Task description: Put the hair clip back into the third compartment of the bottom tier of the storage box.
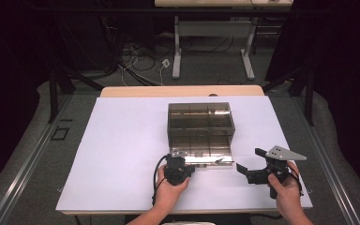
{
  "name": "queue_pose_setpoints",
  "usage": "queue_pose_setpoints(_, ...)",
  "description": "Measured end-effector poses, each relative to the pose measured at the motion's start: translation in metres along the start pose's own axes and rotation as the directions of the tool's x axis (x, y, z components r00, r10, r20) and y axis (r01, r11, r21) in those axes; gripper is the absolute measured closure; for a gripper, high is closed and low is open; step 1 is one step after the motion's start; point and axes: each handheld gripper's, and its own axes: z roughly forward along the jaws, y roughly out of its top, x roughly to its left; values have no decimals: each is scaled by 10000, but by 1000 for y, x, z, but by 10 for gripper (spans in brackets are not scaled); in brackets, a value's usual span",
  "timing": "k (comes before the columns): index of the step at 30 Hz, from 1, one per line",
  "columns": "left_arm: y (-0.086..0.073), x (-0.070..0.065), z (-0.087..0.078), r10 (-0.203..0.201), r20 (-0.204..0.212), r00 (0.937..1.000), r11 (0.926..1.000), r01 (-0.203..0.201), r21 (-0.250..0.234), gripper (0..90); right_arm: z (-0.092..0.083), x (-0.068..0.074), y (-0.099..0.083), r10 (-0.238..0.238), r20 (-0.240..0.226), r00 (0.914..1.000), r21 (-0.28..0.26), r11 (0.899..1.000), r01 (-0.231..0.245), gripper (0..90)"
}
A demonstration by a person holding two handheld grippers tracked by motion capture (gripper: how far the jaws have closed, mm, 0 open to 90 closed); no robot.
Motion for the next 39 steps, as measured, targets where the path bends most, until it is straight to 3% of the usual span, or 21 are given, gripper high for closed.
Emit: queue_pose_setpoints(39, 6, -1, 9, -376, 98, 9992, 9993, 377, -55, 900, 1, 1, -1, 39, 6, 10000, 1, 10000, -39, 0)
